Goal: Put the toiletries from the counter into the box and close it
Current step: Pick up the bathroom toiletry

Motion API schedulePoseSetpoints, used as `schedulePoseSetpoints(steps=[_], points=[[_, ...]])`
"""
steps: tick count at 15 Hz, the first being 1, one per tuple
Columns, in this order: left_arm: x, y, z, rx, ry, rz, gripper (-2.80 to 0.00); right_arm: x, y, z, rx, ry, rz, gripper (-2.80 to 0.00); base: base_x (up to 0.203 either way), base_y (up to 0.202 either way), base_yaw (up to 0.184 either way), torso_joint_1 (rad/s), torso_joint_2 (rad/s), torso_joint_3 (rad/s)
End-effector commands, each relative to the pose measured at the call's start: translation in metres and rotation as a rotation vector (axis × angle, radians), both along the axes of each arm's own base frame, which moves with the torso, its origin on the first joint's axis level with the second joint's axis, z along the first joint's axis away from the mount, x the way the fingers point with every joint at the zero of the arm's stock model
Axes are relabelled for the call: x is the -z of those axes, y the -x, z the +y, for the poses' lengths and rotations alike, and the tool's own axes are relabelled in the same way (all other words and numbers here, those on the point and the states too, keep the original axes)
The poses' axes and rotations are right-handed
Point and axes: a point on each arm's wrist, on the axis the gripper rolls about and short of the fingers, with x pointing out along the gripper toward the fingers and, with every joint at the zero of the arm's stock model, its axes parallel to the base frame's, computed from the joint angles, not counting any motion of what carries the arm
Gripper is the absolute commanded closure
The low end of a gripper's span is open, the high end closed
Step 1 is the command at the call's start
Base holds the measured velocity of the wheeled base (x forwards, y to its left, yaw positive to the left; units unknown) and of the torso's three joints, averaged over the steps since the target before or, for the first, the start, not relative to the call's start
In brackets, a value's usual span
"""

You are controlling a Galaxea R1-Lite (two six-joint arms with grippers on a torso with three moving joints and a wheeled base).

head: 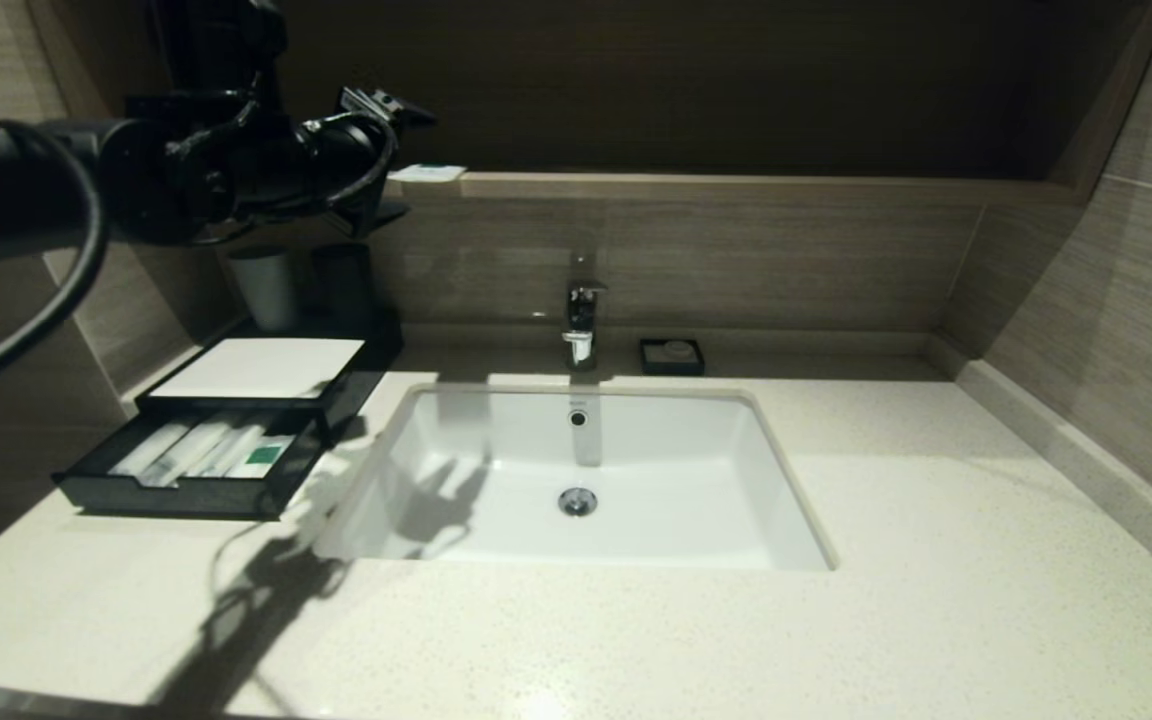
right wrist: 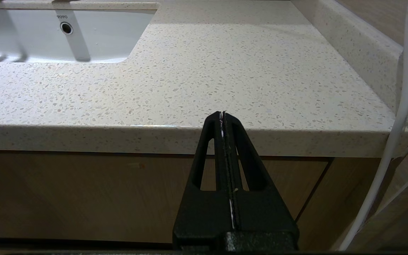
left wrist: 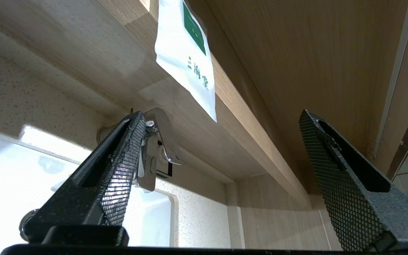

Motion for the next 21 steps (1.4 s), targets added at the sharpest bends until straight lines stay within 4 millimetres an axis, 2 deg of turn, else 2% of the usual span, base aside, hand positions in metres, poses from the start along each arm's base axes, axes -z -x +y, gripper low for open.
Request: schedulePoseSetpoints(steps=[1,7,21], points=[[0.005,-0.005,-0.002,0.004,0.005,0.005,-2.8,0.0,0.0,0.0,0.0,0.001,0.0,0.0,0.0,0.0,0.0,0.0,0.0,0.0],[0.014,-0.013,-0.003,0.005,0.003,0.008,-2.8,0.0,0.0,0.0,0.0,0.001,0.0,0.0,0.0,0.0,0.0,0.0,0.0,0.0],[0.016,-0.019,-0.004,0.005,0.009,-0.023,-2.8,0.0,0.0,0.0,0.0,0.001,0.0,0.0,0.0,0.0,0.0,0.0,0.0,0.0]])
